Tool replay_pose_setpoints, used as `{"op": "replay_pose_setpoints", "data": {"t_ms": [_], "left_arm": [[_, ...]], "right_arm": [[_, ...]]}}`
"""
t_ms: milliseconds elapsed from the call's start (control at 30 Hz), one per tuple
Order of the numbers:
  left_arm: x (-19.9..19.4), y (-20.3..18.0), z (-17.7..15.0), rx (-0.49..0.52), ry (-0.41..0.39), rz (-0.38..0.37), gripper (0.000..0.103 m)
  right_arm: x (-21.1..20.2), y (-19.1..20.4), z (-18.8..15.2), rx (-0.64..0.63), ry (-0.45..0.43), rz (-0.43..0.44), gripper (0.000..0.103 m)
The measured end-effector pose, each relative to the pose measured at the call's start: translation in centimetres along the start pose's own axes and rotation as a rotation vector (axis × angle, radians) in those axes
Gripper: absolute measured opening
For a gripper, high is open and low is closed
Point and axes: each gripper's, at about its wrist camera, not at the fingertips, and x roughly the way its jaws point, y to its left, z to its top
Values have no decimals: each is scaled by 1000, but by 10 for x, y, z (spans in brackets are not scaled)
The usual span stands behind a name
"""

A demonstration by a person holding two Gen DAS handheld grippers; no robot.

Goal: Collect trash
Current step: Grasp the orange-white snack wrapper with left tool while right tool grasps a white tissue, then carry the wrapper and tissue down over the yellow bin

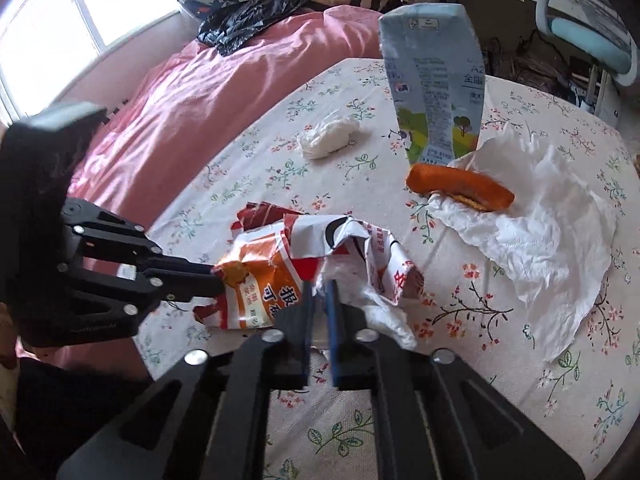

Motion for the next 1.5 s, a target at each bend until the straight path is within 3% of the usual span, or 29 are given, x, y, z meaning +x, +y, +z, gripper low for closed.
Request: {"op": "replay_pose_setpoints", "data": {"t_ms": [100,200,333,433,500,600,667,867,1067,1133,1200,1267,1300,1333,1367,1500], "left_arm": [[-3,4,-1,-5,0,11,4],[-14,8,-3,5,-12,34,8],[-34,11,-1,15,-87,26,43],[-38,2,10,38,-160,-5,57],[-30,-9,21,72,-184,-2,61],[-9,-19,34,89,-169,22,64],[5,-22,40,92,-148,53,65],[14,-24,54,108,-184,98,74],[34,-31,52,136,-149,94,81],[34,-33,50,132,-131,72,79],[32,-36,48,138,-126,45,70],[28,-39,46,144,-121,16,47],[26,-40,45,139,-118,2,41],[25,-41,44,135,-114,-11,27],[24,-42,42,128,-112,-26,24],[12,-42,31,97,-134,-37,17]], "right_arm": [[-28,-13,2,68,-46,102,5],[-47,-24,-3,79,-59,99,5],[-47,-41,-14,99,-24,38,5],[-34,-46,-20,94,17,-3,6],[-29,-47,-22,82,42,-19,7],[-27,-47,-22,69,52,-32,12],[-27,-48,-22,59,52,-44,28],[-28,-46,-19,19,32,-65,55],[-23,-50,-19,-1,30,-107,58],[-23,-50,-18,-5,29,-112,57],[-23,-51,-18,-3,27,-126,50],[-24,-55,-18,10,25,-141,36],[-26,-58,-18,24,23,-142,33],[-27,-61,-19,38,20,-143,25],[-28,-64,-19,49,20,-147,16],[-37,-69,-21,100,4,-105,12]]}}
